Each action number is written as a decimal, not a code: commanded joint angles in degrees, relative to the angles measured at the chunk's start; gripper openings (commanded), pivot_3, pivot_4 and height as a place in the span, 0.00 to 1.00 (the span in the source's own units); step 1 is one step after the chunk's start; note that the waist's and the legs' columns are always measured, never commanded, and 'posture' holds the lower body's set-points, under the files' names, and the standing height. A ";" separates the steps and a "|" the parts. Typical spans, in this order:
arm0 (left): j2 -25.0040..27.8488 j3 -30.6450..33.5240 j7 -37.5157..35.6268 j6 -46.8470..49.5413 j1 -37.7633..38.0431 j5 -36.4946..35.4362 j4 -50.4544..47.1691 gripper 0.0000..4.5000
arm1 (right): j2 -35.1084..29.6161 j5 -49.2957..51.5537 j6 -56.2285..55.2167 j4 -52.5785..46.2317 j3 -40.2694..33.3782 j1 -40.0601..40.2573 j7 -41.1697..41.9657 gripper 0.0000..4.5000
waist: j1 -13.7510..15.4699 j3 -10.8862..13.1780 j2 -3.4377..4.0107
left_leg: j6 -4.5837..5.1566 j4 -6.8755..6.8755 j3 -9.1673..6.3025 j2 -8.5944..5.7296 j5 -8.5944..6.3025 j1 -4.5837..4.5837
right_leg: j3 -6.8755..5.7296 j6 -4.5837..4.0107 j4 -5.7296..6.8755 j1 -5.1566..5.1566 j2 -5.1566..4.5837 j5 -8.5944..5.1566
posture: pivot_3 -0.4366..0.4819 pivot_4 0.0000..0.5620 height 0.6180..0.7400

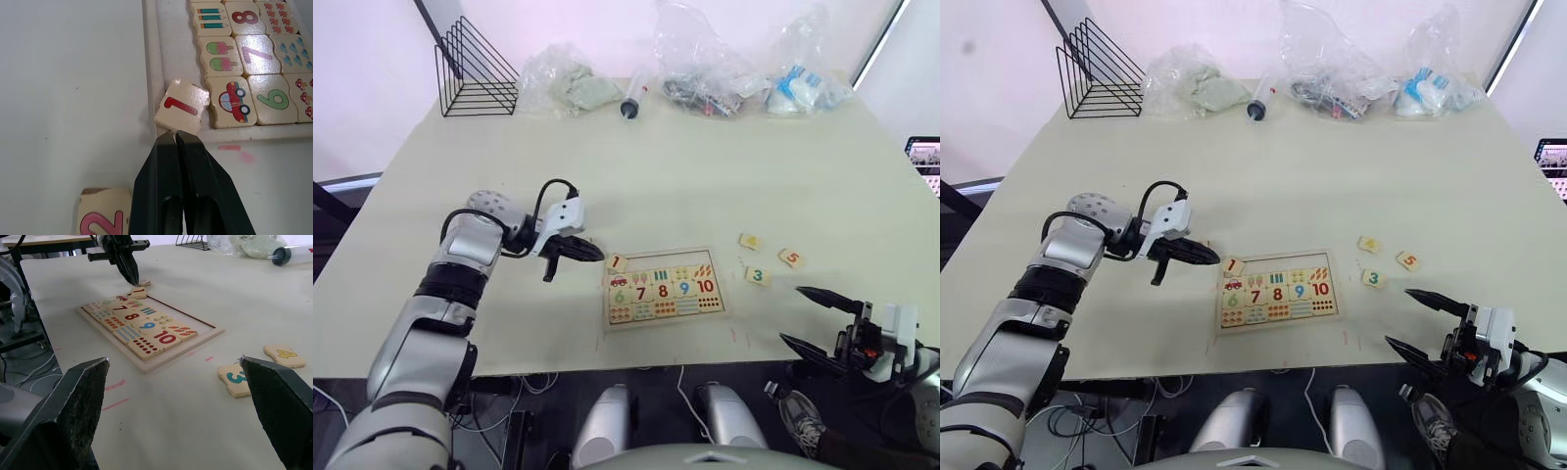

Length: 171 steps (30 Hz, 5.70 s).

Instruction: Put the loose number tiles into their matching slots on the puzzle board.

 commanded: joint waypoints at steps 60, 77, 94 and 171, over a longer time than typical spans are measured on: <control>-1.58 -0.11 -3.28 -5.73 -0.94 2.84 2.64 0.02 | -0.78 0.97 -0.55 -1.26 -0.95 0.28 0.15 1.00 | -0.01 -0.01 0.00 | 0.00 0.00 0.00 0.00 0.00 0.01 | 0.00 0.00 0.00 0.00 0.00 0.00 | 0.48 0.27 1.00; -1.82 -0.47 -4.72 -5.94 0.43 2.63 1.37 0.02 | -0.64 0.96 -0.68 -1.81 -0.76 1.18 0.25 1.00 | 0.00 -0.01 0.00 | 0.00 0.00 0.00 0.00 0.00 0.01 | 0.00 0.00 0.00 0.00 0.00 0.00 | 0.48 0.27 1.00; -1.00 -0.82 -5.31 -4.65 1.65 1.93 -0.77 0.02 | -0.78 1.07 -0.53 -1.58 -0.75 0.74 0.60 1.00 | -0.03 -0.01 0.01 | 0.00 0.00 0.00 0.00 0.00 0.02 | 0.01 0.00 0.00 0.00 0.00 0.00 | 0.48 0.27 1.00; -4.08 44.79 31.61 12.42 63.82 -27.43 -43.81 0.98 | -7.36 0.94 2.90 13.15 -11.65 -0.45 0.63 1.00 | 0.10 -0.06 0.04 | 0.00 -0.15 -0.07 0.17 -0.01 0.15 | 0.06 -0.16 -0.10 0.02 -0.31 -0.09 | 0.48 0.27 1.00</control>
